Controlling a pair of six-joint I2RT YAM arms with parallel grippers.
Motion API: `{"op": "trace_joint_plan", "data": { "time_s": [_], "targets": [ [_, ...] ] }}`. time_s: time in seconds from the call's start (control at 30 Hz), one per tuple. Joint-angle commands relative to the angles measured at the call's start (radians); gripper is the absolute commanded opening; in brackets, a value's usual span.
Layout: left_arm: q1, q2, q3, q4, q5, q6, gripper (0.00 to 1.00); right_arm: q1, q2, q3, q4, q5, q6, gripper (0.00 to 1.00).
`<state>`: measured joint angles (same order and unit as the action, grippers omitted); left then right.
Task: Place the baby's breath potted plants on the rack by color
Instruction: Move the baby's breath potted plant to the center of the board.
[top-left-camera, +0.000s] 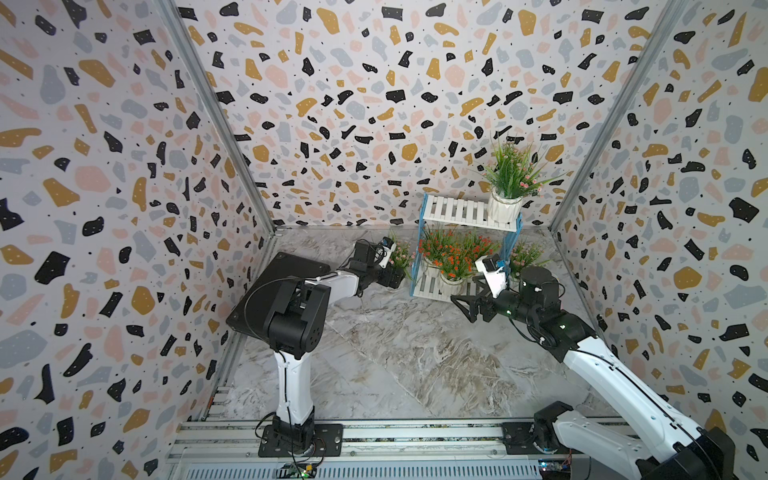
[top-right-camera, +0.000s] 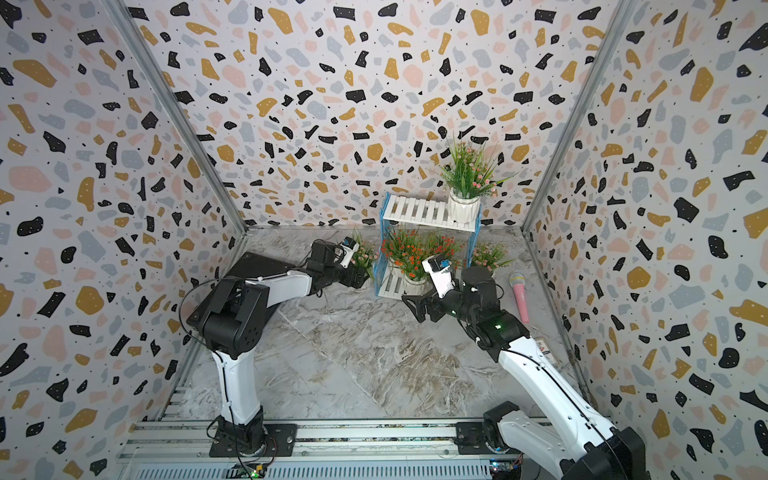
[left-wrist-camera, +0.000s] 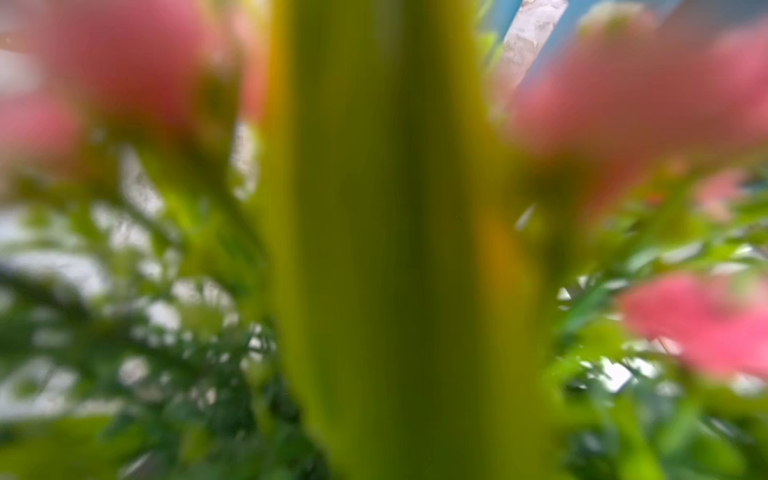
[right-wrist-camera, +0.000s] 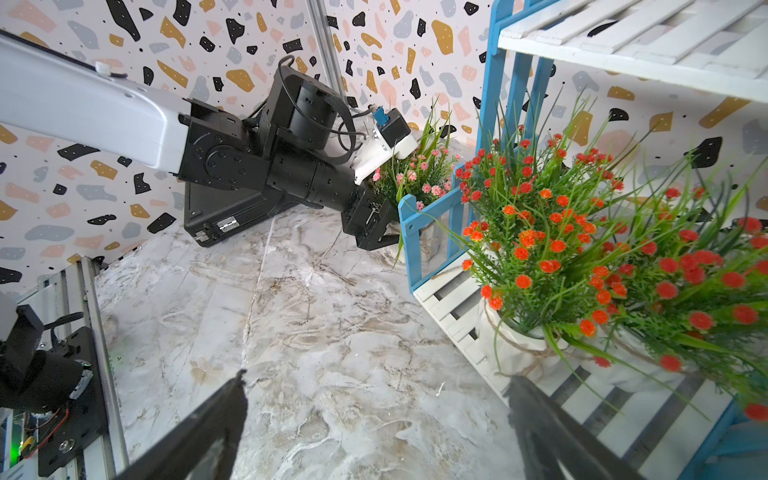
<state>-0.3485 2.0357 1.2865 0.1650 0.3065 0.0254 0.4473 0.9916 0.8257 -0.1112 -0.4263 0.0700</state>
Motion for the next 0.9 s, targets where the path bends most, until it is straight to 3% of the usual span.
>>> {"op": "trace_joint_plan", "data": {
  "time_s": [0.0,0.4,0.63,0.87],
  "targets": [
    [-0.008,0.025,0.071,0.009,0.012,-0.006,0.99,0.004,-0.021,-0.002,0.025,-0.003,-0.013,1.00],
    [-0.021,0.124,0.304,-0.258,-0.009,0.051,0.99,0.005,-0.025,-0.009,0.024,-0.001,-0.019,1.00],
    [-0.026,0.172,0.374,-0.319,0.002,0.069,0.99,0.005,-0.033,-0.007,0.011,0.003,-0.030,1.00],
    [-0.032,0.163,0.387,-0.294,-0.005,0.085,0.82,0.005,-0.033,-0.006,0.012,0.012,-0.030,1.00]
  ]
}}
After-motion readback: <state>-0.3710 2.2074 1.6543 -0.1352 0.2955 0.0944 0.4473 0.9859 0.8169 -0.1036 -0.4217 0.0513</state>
